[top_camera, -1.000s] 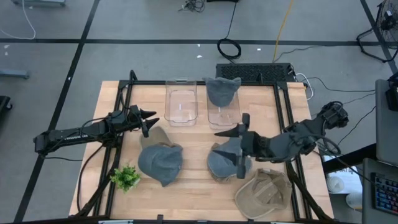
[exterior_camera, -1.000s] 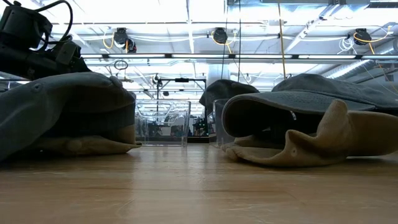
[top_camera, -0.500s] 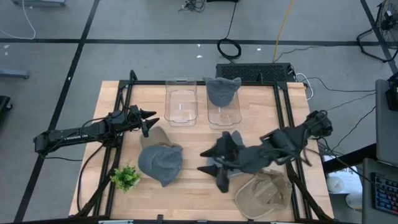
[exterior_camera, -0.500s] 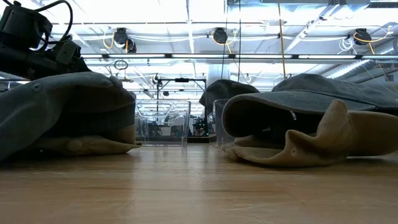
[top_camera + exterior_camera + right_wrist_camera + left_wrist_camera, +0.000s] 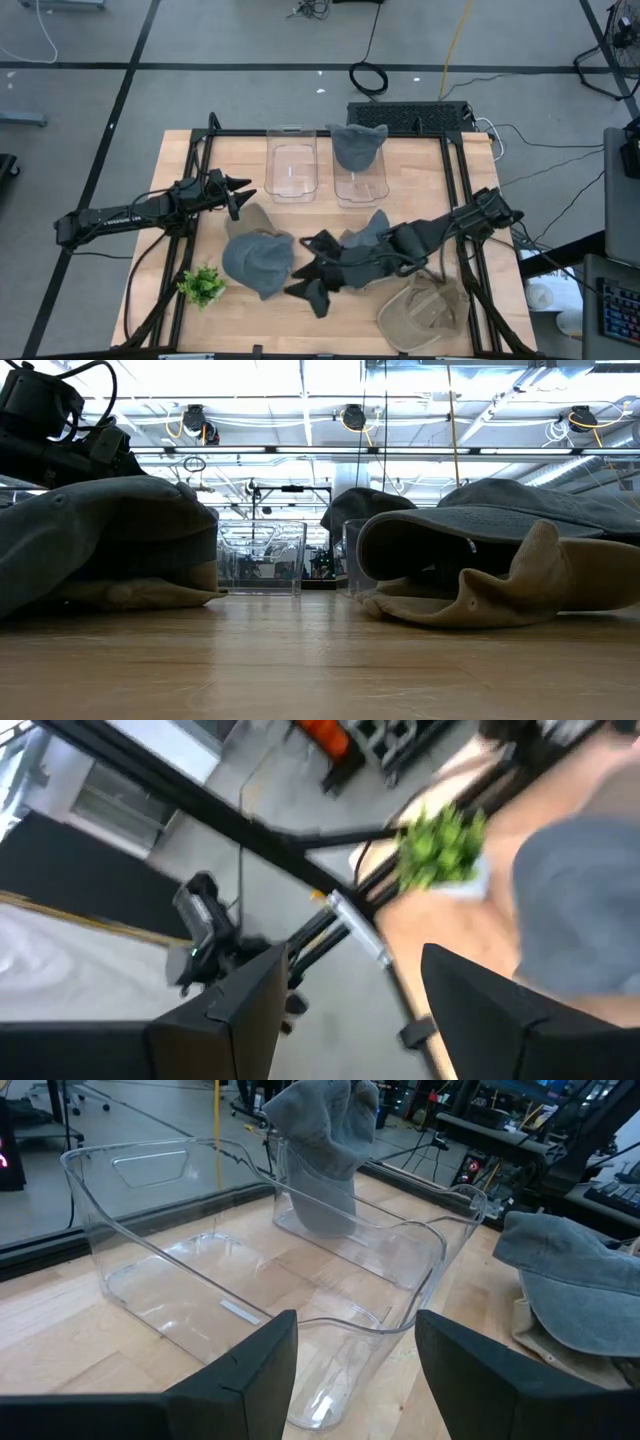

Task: Pick & Place hat
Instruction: Put the right blue cap into the right transparent bin

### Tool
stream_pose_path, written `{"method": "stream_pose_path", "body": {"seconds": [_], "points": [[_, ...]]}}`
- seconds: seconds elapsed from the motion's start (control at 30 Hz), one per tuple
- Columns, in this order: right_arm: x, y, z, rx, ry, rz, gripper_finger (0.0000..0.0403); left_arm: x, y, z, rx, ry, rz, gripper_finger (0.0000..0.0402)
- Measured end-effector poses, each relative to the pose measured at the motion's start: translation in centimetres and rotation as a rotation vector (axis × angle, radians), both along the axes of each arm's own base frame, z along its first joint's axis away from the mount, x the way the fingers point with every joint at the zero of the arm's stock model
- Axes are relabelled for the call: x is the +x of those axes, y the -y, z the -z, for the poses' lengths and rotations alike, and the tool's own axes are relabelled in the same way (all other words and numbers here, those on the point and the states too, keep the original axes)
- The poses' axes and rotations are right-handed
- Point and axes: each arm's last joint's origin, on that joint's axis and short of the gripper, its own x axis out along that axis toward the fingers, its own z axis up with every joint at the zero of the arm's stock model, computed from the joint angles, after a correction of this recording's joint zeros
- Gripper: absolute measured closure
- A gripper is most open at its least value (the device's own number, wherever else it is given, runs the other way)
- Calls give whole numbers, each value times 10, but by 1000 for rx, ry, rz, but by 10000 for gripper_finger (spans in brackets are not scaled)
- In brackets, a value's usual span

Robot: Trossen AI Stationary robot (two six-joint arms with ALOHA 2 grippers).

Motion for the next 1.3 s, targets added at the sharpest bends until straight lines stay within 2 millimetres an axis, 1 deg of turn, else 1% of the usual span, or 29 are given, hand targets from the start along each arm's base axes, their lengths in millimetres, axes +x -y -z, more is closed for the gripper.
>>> {"method": "stream_pose_path", "body": {"seconds": [0.13, 0.23, 0.37, 0.5, 0.6, 0.7, 0.87, 1.03, 1.13, 1.2, 1.3], "points": [[15, -4, 19, 80, -52, -7, 181, 0, 0, 0, 0, 0, 0, 188], [23, -5, 29, 90, -80, 12, 181, 0, 0, 0, 0, 0, 0, 188], [23, 2, 37, 56, -144, 59, 181, 0, 0, 0, 0, 0, 0, 188], [19, 14, 49, -2, -278, 147, 181, 0, 0, 0, 0, -1, 0, 188], [10, 24, 51, -40, -367, 178, 181, 0, 0, 0, 0, -1, 0, 188], [-2, 33, 46, -64, -428, 206, 181, 0, 0, 0, 0, -1, 0, 188], [-18, 45, 45, -121, -541, 240, 181, 0, 0, 0, 0, -1, 0, 188], [-34, 56, 35, -155, -592, 249, 181, 0, 0, 0, 0, -1, 0, 188], [-44, 64, 33, -164, -599, 252, 181, 0, 0, 0, 0, 0, 0, 188], [-56, 68, 36, -159, -618, 261, 181, 0, 0, 0, 0, -1, 0, 188], [-72, 75, 48, -122, -638, 294, 181, 0, 0, 0, 0, -1, 0, 188]]}}
